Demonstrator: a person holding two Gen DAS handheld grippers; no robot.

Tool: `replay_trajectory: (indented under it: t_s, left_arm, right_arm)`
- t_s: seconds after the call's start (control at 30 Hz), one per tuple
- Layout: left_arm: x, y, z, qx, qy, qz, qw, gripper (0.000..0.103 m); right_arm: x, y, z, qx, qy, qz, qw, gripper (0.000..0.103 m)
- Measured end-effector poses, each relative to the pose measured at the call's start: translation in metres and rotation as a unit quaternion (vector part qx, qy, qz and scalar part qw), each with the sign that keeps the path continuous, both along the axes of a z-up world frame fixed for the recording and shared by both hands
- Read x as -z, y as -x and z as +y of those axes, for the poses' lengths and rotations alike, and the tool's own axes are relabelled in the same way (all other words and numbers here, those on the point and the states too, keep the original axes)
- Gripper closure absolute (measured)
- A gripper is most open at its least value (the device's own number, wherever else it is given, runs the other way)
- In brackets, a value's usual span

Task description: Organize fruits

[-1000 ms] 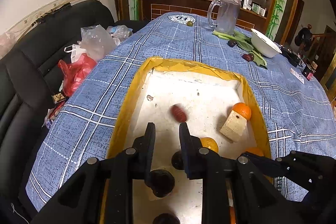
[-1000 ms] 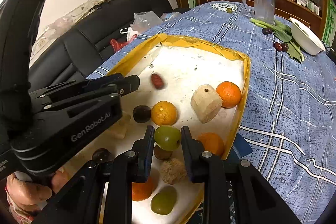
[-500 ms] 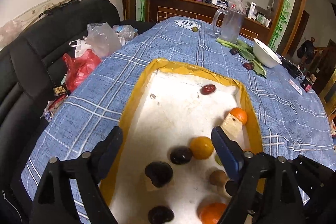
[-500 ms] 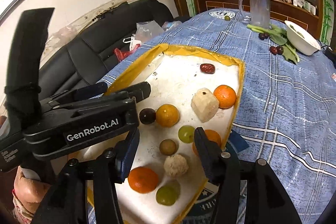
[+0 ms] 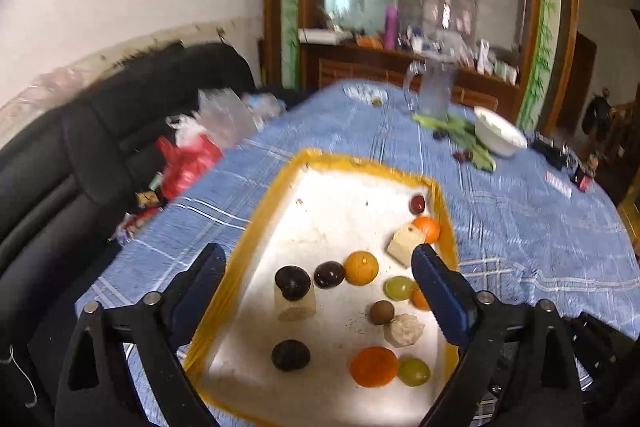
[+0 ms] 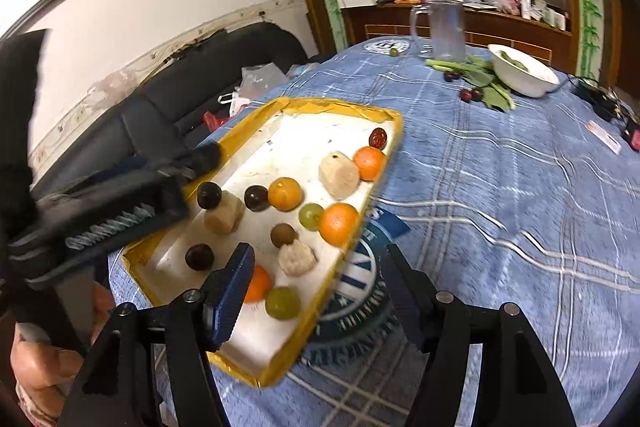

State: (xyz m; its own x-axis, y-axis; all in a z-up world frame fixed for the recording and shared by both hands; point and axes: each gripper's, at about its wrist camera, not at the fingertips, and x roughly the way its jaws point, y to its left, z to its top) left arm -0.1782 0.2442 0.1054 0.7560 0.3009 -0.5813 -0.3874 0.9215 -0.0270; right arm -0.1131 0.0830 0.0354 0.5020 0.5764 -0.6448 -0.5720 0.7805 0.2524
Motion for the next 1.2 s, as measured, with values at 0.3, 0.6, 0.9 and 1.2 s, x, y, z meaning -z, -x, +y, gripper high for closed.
replay_trajectory:
  t_s: [0.3,0.6,0.9,1.2]
  left_arm:
    - [-0.016,0.049,-0.041,-0.033,-0.072,-0.069,0.9945,0.000]
    - [-0.015,0.104,-0.079,-0.101,-0.161,-0.161,0.9685,0.000]
    - [-0.005,0.099,-0.073,-0.049,-0.075,-0.106,0.9903,0.000]
    - [0.018,0.082,-0.071,-0.015,-0.026,-0.039,0.9988,0.000]
  right_arm:
    - [0.000,0.029,-0.028,0.054,-0.003,-0.033,0.998,0.027]
    - [0.004,0.050,-0.041,0.070,-0.018,-0.035,0.997,0.026]
    - [0.007,0.066,-0.039,0.070,-0.008,-0.049,0.996,0.023]
    - [0.008,0.069,-0.033,0.068,0.015,-0.073,0.995,0.019]
